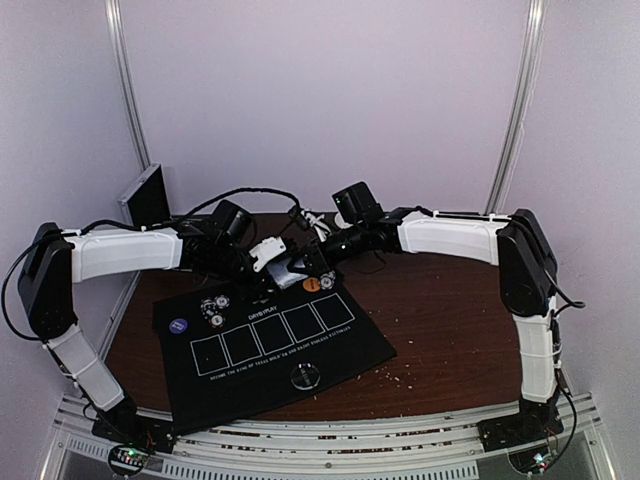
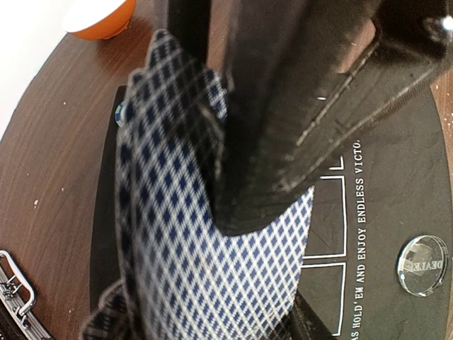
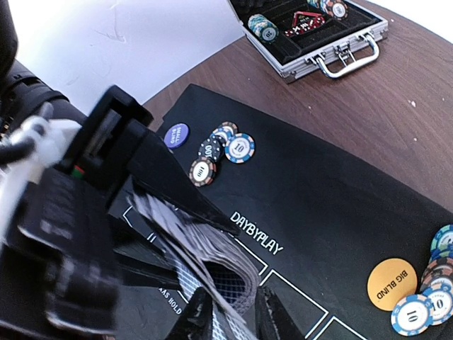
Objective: Distribute texas hold em gaming equipment
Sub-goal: Pick up the poker card from the face-down deck piles.
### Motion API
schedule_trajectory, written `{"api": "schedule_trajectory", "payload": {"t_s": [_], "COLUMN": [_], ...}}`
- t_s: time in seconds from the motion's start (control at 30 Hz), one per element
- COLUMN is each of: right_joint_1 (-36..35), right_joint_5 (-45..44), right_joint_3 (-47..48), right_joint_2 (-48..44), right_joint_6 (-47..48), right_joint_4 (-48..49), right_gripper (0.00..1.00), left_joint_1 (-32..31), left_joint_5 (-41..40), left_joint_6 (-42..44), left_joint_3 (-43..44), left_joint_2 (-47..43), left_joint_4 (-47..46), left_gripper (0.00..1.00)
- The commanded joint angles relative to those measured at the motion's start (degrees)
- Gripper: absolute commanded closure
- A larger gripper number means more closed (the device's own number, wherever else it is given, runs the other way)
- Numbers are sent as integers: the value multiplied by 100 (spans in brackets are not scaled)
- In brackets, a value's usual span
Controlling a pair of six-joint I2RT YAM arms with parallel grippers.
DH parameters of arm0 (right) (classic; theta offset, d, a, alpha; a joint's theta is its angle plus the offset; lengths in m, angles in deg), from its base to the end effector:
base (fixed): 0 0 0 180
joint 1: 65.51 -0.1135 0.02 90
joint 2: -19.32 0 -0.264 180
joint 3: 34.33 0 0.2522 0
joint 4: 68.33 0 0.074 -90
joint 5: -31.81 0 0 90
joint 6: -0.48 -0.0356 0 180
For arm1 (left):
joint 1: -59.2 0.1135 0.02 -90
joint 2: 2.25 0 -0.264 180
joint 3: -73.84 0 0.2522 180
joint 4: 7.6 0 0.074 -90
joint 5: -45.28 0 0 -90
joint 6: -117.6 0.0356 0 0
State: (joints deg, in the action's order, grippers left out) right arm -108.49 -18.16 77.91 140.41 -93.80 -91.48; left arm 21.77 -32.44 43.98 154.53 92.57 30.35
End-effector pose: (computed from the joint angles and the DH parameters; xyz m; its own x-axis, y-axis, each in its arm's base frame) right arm 0.3439 0.3518 0.2471 -0.4553 -0.3462 -0.8202 -0.8896 0.2148 0.4032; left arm 0.2762 -0.2209 0.2292 -0.4043 0.6564 -0.6369 0.8460 0.5330 0.0123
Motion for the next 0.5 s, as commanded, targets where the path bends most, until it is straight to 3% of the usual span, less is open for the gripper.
{"api": "schedule_trajectory", "payload": {"t_s": [0.0, 0.47], "right_joint_1": [108, 123], "right_joint_5": [-212, -170], "right_joint_3": [-372, -558], "right_joint_2": [-289, -528], "right_joint_6": [-183, -229], "right_joint_4": [318, 269], "right_gripper": [75, 76], "left_joint_1": [39, 35], "left_joint_5": [48, -14], "left_joint_6": [14, -3], "left_joint_3": [33, -31], "left_joint_2": [2, -8], "left_joint_4": [-194, -212], "left_gripper": [62, 62]}}
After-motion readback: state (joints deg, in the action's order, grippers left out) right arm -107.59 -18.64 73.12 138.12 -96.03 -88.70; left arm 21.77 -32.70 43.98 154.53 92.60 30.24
